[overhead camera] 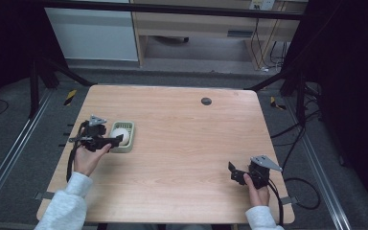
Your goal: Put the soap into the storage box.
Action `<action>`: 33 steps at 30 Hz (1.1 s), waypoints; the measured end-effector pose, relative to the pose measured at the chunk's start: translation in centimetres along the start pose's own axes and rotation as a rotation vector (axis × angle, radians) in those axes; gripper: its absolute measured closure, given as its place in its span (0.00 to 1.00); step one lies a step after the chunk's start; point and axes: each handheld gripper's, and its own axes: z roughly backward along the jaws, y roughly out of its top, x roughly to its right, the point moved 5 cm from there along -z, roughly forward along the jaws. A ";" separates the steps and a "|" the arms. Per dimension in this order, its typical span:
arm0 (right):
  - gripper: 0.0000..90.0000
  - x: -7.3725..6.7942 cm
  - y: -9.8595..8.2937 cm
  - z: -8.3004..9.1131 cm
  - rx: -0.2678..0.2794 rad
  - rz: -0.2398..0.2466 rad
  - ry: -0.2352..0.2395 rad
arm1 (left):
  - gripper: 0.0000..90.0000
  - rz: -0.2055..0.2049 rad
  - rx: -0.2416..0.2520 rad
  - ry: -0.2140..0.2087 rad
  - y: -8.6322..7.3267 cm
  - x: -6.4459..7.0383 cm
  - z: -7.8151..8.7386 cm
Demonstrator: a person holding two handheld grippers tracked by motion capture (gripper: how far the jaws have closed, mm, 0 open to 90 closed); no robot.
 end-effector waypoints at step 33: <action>0.04 -0.1 0.0 0.2 0.003 -0.003 0.012 | 0.26 0.010 0.084 0.002 -8.6 0.2 4.3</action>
